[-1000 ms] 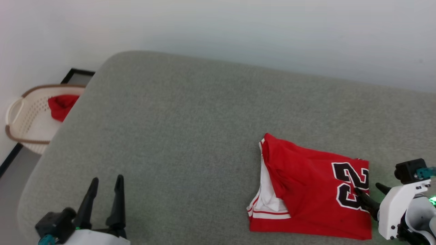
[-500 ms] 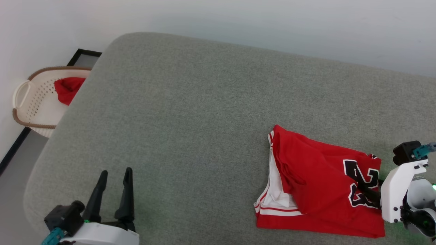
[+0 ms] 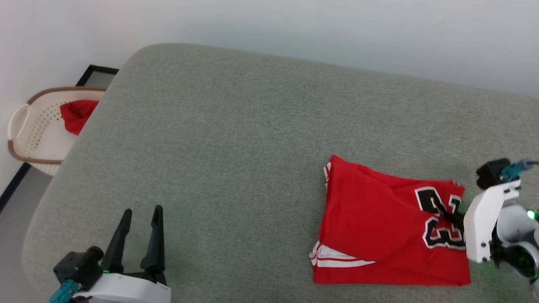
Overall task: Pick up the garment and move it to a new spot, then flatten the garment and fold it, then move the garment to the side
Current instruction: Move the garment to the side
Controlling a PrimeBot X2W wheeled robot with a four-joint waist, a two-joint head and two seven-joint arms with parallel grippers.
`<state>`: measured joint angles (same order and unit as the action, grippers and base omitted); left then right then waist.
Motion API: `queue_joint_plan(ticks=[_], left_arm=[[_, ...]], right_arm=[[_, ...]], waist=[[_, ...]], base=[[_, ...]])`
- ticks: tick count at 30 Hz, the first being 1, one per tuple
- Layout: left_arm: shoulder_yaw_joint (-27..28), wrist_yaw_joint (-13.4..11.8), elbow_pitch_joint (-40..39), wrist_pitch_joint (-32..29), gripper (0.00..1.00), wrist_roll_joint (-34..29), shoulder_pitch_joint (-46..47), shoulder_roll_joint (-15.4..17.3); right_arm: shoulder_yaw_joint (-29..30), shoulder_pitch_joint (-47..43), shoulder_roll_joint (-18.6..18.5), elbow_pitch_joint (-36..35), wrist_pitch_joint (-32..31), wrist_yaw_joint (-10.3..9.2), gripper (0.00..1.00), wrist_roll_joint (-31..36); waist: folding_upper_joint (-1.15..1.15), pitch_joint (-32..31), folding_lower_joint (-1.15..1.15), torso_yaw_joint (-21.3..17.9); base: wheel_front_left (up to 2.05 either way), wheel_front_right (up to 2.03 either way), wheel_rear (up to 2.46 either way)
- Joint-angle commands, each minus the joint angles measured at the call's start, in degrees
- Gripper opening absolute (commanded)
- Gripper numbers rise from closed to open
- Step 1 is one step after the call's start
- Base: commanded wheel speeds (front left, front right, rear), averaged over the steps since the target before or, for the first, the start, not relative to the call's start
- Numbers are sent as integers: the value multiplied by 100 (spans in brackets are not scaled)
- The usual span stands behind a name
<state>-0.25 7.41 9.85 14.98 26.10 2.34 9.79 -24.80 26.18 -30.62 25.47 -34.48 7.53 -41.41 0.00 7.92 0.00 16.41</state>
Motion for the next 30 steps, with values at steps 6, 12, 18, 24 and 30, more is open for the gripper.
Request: queue_joint_plan(ticks=[6, 12, 18, 24, 30], left_arm=[[-90, 13, -66, 19, 100, -57, 122, 92], [-198, 12, -135, 19, 100, -85, 355, 137], [-269, 7, -223, 19, 100, -114, 668, 204], [-377, 7, -311, 19, 100, -202, 1018, 273], [-430, 7, -358, 19, 100, -262, 1345, 412]], right_arm=[[16, 329, -230, -246, -38, -7, 0, 125], [-68, 672, -511, -421, -1, -8, 0, 95], [-255, 1148, -842, -450, 114, -7, 0, 60], [-557, 1737, -1242, -413, 499, -8, 0, 66], [-856, 2337, -1449, -194, 973, -8, 0, 19]], waist=[[0, -39, 0, -281], [0, 128, 0, -600], [0, 433, 0, -1010], [0, 817, 0, -1450], [0, 1210, 0, -1917]], base=[[0, 0, 0], [0, 0, 0], [0, 0, 0], [0, 0, 0], [0, 0, 0]])
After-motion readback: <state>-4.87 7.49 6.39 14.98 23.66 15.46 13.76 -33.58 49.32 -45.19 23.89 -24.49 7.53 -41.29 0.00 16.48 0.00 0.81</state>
